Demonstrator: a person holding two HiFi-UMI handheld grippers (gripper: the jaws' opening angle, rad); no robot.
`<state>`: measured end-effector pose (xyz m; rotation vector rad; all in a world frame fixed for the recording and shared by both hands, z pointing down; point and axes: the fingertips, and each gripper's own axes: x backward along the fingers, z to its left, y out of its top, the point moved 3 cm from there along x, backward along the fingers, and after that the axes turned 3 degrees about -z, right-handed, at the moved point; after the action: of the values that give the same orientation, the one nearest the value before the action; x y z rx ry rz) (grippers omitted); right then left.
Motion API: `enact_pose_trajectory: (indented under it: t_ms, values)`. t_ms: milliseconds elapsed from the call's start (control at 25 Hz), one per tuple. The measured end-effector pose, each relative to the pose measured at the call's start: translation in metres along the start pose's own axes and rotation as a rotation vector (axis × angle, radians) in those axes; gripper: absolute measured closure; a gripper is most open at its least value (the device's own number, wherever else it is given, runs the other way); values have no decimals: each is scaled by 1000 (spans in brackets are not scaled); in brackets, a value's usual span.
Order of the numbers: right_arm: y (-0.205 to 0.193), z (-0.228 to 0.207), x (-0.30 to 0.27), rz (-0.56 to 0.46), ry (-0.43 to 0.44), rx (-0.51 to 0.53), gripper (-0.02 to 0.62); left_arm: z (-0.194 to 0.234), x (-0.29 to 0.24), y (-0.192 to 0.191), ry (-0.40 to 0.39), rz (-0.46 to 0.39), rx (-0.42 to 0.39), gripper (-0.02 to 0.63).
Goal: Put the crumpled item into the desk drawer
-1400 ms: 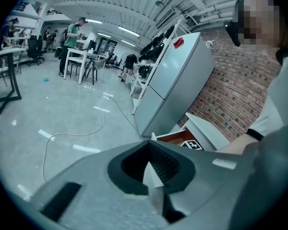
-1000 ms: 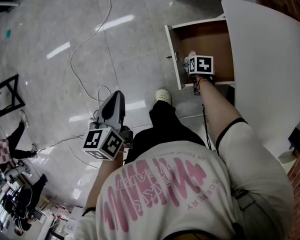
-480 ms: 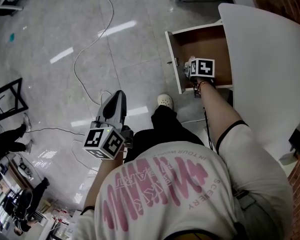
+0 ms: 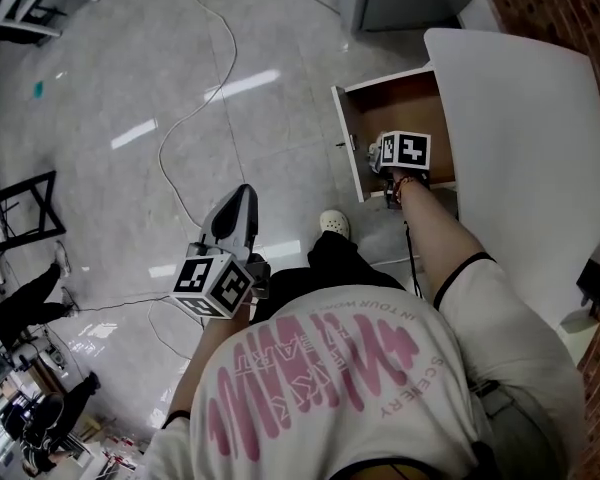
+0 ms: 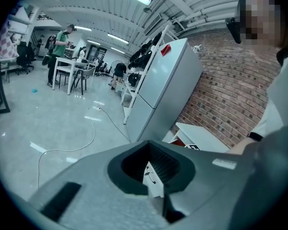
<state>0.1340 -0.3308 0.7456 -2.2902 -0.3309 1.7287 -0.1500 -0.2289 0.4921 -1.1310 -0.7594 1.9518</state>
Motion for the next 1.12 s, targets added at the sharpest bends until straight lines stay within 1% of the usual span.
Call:
enact_pose_trajectory:
  t_ms: [160, 320, 440, 600, 720, 880, 1000, 1120]
  values:
    - [9, 19, 20, -44, 40, 6, 586, -9, 3, 10, -25, -27, -11, 601]
    - [0, 40, 45, -66, 89, -6, 586, -22, 11, 13, -61, -39, -13, 601]
    - [6, 57, 61, -104, 126, -7, 586, -27, 12, 23, -94, -72, -23, 601]
    - [3, 77, 87, -146, 178, -27, 586, -32, 23, 30, -125, -97, -18, 601]
    - [2, 90, 109, -193, 203, -59, 586, -32, 33, 35, -153, -118, -9, 601]
    - [-4, 110, 140, -257, 237, -124, 586, -26, 52, 41, -179, -136, 26, 601]
    - [-6, 131, 169, -324, 283, -183, 586, -21, 69, 49, -200, -146, 36, 601]
    - [-11, 158, 197, -382, 340, -217, 586, -18, 88, 58, -221, -157, 23, 601]
